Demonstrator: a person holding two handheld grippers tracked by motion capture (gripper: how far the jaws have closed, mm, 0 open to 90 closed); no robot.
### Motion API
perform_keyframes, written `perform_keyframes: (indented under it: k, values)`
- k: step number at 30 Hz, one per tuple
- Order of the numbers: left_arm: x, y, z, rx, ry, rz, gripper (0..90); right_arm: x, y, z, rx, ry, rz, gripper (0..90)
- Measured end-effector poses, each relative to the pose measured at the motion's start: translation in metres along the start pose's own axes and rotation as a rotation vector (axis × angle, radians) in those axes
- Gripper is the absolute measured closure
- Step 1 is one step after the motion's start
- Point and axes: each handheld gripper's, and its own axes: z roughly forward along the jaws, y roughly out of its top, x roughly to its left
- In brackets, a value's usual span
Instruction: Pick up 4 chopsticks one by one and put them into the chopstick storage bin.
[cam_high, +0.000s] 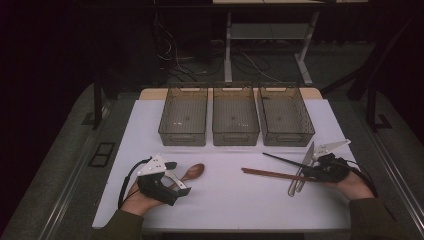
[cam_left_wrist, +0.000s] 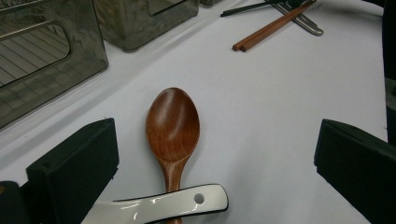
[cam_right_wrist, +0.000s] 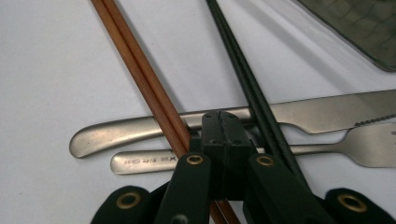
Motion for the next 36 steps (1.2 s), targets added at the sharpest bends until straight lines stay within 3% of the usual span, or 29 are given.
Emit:
perform_keyframes:
  k: [5, 11, 17, 27, 36]
  values:
    - [0.000, 0.000, 0.000, -0.001, 0.000, 0.002, 0.0, 0.003, 0.001, -0.001, -0.009, 0.003, -0.005, 89.0]
    - [0.000, 0.000, 0.000, 0.001, -0.001, 0.000, 0.0, 0.013, 0.011, 0.000, -0.073, 0.071, -0.053, 71.0]
    - [-0.001, 0.000, 0.001, -0.003, -0.001, -0.002, 0.0, 0.024, 0.021, 0.014, -0.049, 0.099, -0.128, 61.3]
    - [-0.001, 0.000, 0.001, 0.004, -0.003, 0.001, 0.0, 0.034, 0.030, 0.030, 0.026, 0.107, -0.207, 64.3]
    - [-0.001, 0.000, 0.001, 0.003, -0.003, 0.000, 0.0, 0.034, 0.030, 0.029, 0.029, 0.102, -0.225, 70.8]
